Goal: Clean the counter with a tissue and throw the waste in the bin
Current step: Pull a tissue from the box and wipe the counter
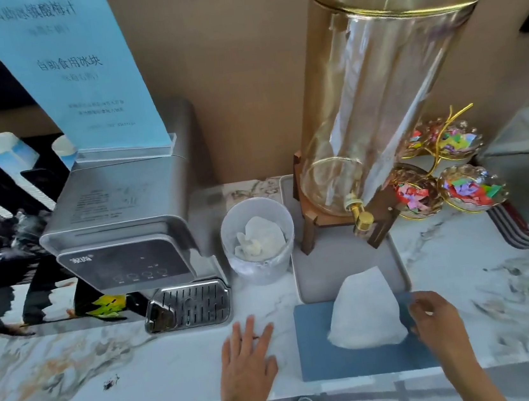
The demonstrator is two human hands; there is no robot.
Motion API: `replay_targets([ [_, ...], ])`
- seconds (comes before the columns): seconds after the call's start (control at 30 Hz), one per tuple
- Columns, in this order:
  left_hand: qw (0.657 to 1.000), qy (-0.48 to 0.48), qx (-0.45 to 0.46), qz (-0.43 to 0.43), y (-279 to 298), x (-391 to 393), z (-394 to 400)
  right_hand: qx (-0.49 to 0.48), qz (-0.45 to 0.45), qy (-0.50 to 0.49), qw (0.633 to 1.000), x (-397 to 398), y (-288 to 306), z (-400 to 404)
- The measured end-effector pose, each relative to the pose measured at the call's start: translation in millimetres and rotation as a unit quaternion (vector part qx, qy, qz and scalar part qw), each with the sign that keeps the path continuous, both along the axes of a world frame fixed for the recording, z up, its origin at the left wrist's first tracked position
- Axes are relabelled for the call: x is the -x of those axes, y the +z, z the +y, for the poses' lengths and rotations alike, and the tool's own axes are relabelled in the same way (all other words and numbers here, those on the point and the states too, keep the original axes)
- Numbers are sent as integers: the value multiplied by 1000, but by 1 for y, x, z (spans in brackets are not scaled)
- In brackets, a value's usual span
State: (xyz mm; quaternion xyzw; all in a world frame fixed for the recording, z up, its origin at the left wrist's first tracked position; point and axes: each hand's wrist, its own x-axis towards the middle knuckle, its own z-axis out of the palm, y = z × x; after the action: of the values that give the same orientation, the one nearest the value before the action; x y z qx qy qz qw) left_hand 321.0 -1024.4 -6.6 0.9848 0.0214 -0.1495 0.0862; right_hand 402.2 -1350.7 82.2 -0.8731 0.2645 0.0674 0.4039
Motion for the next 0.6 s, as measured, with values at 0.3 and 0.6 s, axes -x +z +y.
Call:
replay_targets([
  [0.3,999,33,24,-5,-8,3,-6,-6,52,87,995,2,-9,15],
  [0.6,975,138,167,39,19,-3,-21,-72,-44,128,988,-4,53,24],
])
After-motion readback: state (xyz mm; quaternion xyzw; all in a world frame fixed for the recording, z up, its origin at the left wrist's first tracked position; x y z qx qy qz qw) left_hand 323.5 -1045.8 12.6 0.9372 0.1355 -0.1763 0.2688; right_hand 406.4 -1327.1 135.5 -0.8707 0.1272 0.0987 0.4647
